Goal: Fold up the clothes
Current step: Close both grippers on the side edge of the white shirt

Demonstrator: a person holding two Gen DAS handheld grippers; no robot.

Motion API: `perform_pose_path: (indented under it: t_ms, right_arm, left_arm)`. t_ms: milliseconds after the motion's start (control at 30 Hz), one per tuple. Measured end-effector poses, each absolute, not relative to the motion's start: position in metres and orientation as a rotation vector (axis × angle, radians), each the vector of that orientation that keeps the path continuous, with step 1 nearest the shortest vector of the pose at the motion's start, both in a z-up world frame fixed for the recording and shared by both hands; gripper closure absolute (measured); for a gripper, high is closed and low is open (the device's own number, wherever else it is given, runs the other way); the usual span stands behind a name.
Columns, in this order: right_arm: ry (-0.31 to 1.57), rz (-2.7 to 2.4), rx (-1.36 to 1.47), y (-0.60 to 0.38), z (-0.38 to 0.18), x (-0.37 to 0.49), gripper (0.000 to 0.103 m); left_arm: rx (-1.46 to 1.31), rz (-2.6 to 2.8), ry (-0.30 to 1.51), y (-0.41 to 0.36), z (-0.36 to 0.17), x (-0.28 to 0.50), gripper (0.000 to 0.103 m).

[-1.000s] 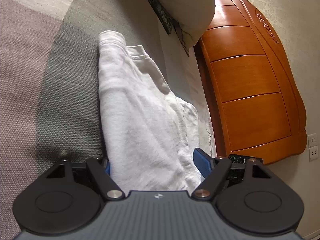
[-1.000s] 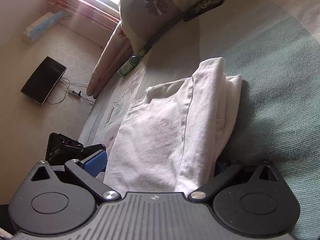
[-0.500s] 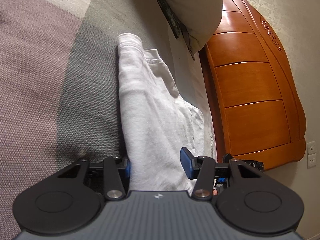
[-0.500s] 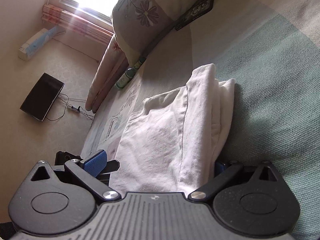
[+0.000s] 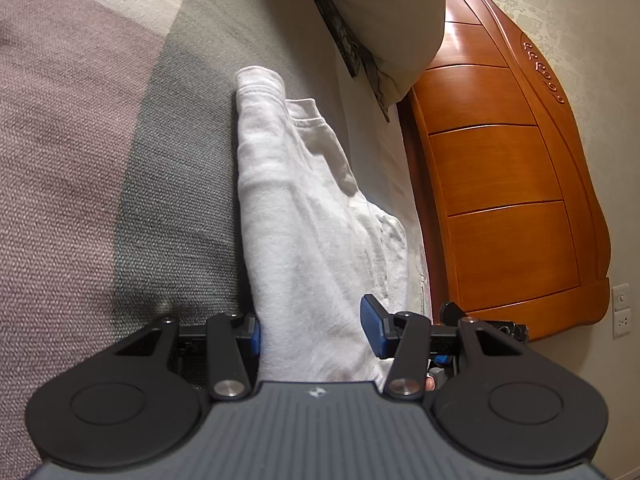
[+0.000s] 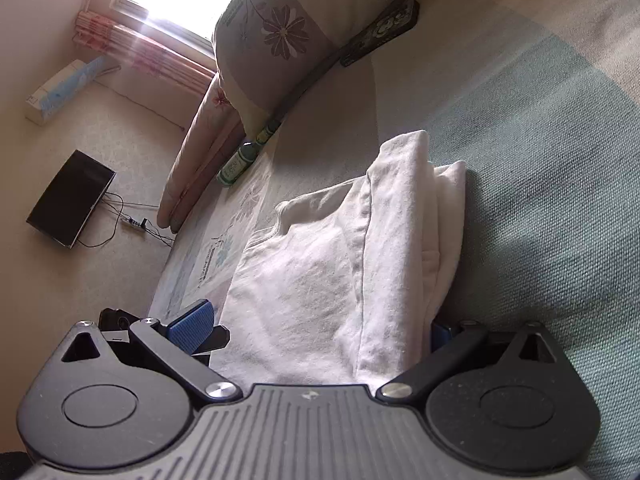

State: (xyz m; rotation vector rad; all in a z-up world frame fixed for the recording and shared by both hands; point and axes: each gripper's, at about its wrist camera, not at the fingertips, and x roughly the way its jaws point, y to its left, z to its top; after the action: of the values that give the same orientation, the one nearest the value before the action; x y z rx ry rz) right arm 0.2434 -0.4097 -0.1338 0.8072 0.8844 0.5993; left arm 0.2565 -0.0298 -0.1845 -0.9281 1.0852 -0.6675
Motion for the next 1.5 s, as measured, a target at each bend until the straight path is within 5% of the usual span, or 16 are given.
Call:
perform_pose_path:
  t_ms: [133, 267, 333, 433, 567, 600, 833, 967, 1033, 1067, 1100, 1167, 1500]
  right_arm:
    - [0.905, 0.531, 0.759, -0.407, -0.133, 0.242, 0.015]
    - [0.915, 0.480, 0.817, -0.422, -0.144, 0.240, 0.050]
    - [0.912, 0.487, 0.863, -0.430, -0.150, 0.239, 0.057]
    - [0.921, 0.511, 0.888, -0.432, -0.150, 0.240, 0.053]
    - [0.927, 0.592, 0.909, -0.423, -0.141, 0.243, 0.011]
    - [0.934, 0.605, 0.890, -0.420, -0.139, 0.244, 0.009]
    - [1.058, 0.636, 0.894, -0.419, -0.135, 0.249, 0.008]
    - [1.047, 0.663, 0.887, -0.420, -0.138, 0.249, 0.008]
    - [1.035, 0.651, 0.883, -0.424, -0.140, 0.251, 0.017]
    - [1.036, 0.629, 0.867, -0.428, -0.144, 0.252, 0.034]
    - [1.044, 0.598, 0.857, -0.432, -0.149, 0.253, 0.062]
    - [1.039, 0.595, 0.927, -0.448, -0.169, 0.252, 0.094]
    - [1.024, 0.587, 0.881, -0.441, -0.165, 0.249, 0.094]
  left_arm:
    - [-0.929, -0.667, 1.085, -0.030, -0.184, 0.257, 0.054]
    - [-0.928, -0.669, 1.088, -0.030, -0.184, 0.257, 0.054]
    - [-0.929, -0.671, 1.089, -0.030, -0.185, 0.258, 0.054]
    - [-0.931, -0.674, 1.089, -0.029, -0.186, 0.258, 0.054]
    - [-0.932, -0.676, 1.089, -0.029, -0.186, 0.258, 0.054]
    - [-0.933, -0.677, 1.090, -0.029, -0.186, 0.258, 0.054]
    - [-0.943, -0.693, 1.088, -0.027, -0.188, 0.258, 0.055]
    - [-0.954, -0.690, 1.085, -0.024, -0.192, 0.257, 0.063]
    - [-0.958, -0.683, 1.087, -0.023, -0.194, 0.257, 0.067]
    - [-0.960, -0.679, 1.088, -0.023, -0.194, 0.256, 0.069]
    - [-0.961, -0.675, 1.089, -0.022, -0.195, 0.256, 0.070]
    - [-0.963, -0.667, 1.092, -0.022, -0.196, 0.256, 0.071]
    - [-0.947, -0.645, 1.103, -0.024, -0.195, 0.255, 0.074]
